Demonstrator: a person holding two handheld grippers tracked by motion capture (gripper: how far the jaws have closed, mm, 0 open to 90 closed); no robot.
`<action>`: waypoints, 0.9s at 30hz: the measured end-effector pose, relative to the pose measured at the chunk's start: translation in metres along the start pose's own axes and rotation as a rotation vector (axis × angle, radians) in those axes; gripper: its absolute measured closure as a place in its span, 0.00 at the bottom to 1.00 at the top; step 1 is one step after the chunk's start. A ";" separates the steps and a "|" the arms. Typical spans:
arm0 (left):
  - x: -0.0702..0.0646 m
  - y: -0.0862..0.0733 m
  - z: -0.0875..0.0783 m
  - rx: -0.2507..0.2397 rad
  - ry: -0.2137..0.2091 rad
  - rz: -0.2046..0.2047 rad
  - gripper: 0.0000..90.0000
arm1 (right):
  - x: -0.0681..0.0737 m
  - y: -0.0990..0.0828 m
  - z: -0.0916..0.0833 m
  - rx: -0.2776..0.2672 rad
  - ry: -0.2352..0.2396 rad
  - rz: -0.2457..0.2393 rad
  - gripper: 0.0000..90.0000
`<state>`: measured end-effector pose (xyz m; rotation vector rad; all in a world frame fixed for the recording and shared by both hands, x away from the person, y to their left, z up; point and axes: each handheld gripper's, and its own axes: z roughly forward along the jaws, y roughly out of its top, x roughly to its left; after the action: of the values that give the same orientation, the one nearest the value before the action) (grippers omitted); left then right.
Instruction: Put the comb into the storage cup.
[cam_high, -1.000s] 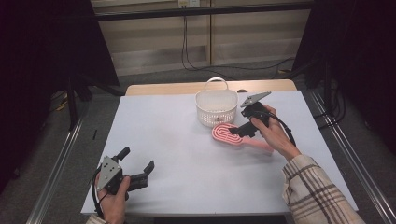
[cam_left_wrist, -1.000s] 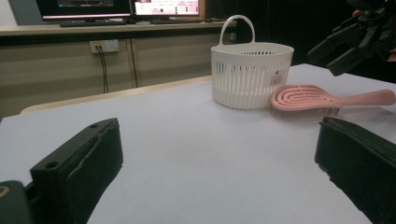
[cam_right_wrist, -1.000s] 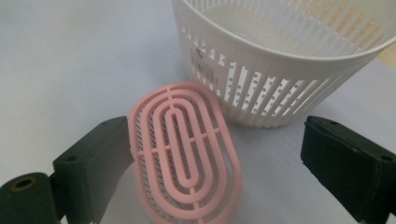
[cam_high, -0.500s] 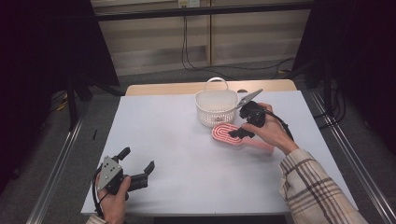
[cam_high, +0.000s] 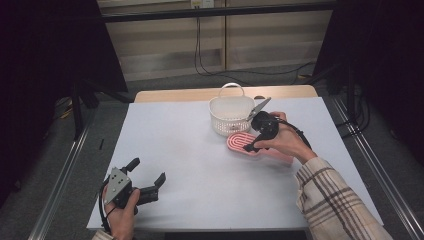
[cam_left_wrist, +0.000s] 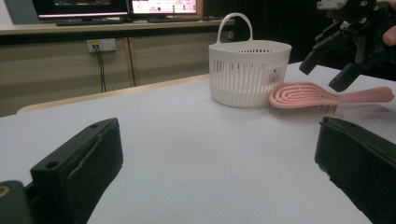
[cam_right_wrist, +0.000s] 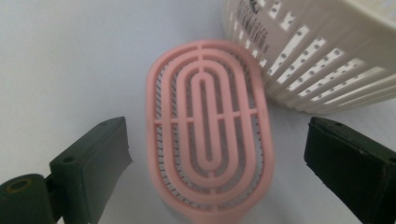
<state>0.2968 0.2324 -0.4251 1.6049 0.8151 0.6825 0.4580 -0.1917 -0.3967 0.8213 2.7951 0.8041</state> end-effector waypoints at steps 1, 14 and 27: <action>0.000 0.000 0.000 -0.001 0.000 0.000 0.01 | 0.000 0.000 0.001 0.010 0.008 -0.006 0.09; 0.000 0.000 0.001 0.005 -0.016 -0.004 0.02 | 0.001 -0.002 0.014 0.074 0.005 -0.038 0.08; 0.000 0.000 0.001 0.006 -0.018 -0.002 0.01 | 0.003 -0.001 0.023 0.097 0.016 -0.059 0.10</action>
<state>0.2975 0.2320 -0.4256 1.6133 0.8061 0.6641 0.4610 -0.1802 -0.4171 0.7462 2.8769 0.6737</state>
